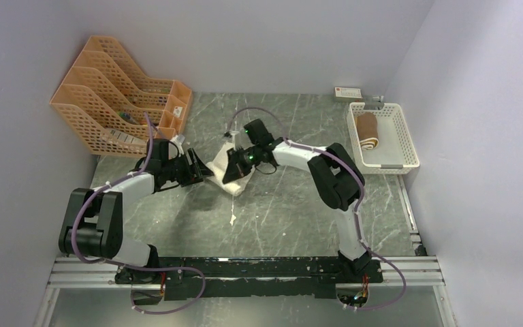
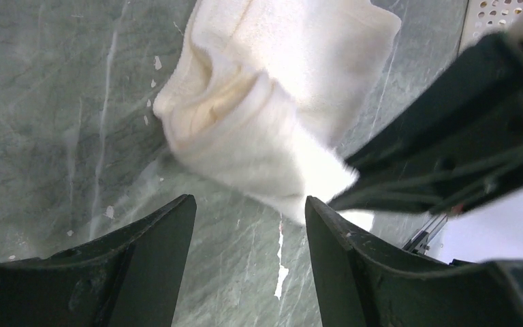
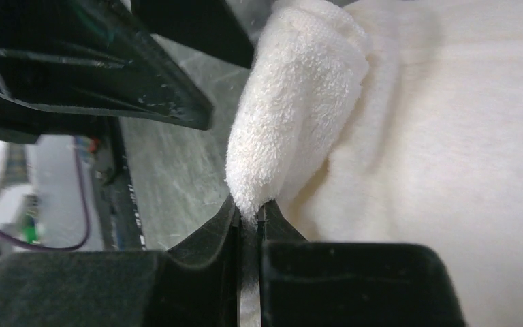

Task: Roll the towels
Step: Roll the towel at the center of the board.

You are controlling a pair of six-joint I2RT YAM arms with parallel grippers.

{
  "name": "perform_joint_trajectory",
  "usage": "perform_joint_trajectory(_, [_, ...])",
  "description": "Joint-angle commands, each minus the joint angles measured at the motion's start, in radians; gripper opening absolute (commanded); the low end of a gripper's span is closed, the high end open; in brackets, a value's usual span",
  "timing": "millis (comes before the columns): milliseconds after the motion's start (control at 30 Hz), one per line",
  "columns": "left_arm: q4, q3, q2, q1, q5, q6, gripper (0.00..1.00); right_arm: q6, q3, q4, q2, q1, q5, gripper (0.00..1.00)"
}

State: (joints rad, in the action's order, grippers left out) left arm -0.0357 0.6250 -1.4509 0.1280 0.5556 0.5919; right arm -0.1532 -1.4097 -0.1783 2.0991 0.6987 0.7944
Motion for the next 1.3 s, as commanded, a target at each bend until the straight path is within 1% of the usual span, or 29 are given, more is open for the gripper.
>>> perform_joint_trajectory(0, [-0.002, -0.008, 0.031, 0.007, 0.023, 0.006, 0.72, -0.199, 0.015, 0.191, 0.054, -0.091, 0.210, 0.00])
perform_joint_trajectory(67, [-0.001, -0.003, 0.032, 0.010, 0.015, 0.007, 0.72, -0.203, -0.016, 0.174, 0.086, -0.107, 0.224, 0.00])
perform_joint_trajectory(200, [-0.032, 0.008, 0.008, 0.019, 0.002, 0.021, 0.72, -0.151, -0.108, 0.068, 0.174, -0.114, 0.219, 0.00])
perform_joint_trajectory(367, [-0.091, 0.026, -0.036, 0.043, -0.012, 0.057, 0.72, -0.144, -0.132, 0.055, 0.217, -0.112, 0.238, 0.00])
perform_joint_trajectory(567, [-0.129, 0.035, -0.073, 0.076, -0.038, 0.079, 0.72, -0.202, -0.107, 0.122, 0.176, -0.101, 0.254, 0.00])
perform_joint_trajectory(800, [-0.188, 0.010, -0.072, 0.083, -0.089, 0.111, 0.73, -0.348, -0.027, 0.329, 0.159, -0.083, 0.319, 0.00])
perform_joint_trajectory(933, [-0.229, 0.001, -0.096, 0.084, -0.117, 0.123, 0.73, -0.351, -0.029, 0.332, 0.183, -0.066, 0.331, 0.00])
perform_joint_trajectory(1033, [-0.256, 0.004, -0.140, 0.085, -0.113, 0.133, 0.73, -0.358, -0.024, 0.351, 0.193, -0.054, 0.348, 0.04])
perform_joint_trajectory(1133, [-0.264, 0.013, -0.191, 0.091, -0.112, 0.131, 0.73, -0.363, -0.017, 0.372, 0.199, -0.049, 0.369, 0.14])
perform_joint_trajectory(1200, [-0.243, 0.030, -0.228, 0.097, -0.119, 0.113, 0.72, -0.353, -0.018, 0.362, 0.204, -0.048, 0.374, 0.19])
perform_joint_trajectory(1267, [-0.208, 0.051, -0.258, 0.102, -0.140, 0.085, 0.70, -0.332, -0.023, 0.333, 0.206, -0.047, 0.369, 0.21])
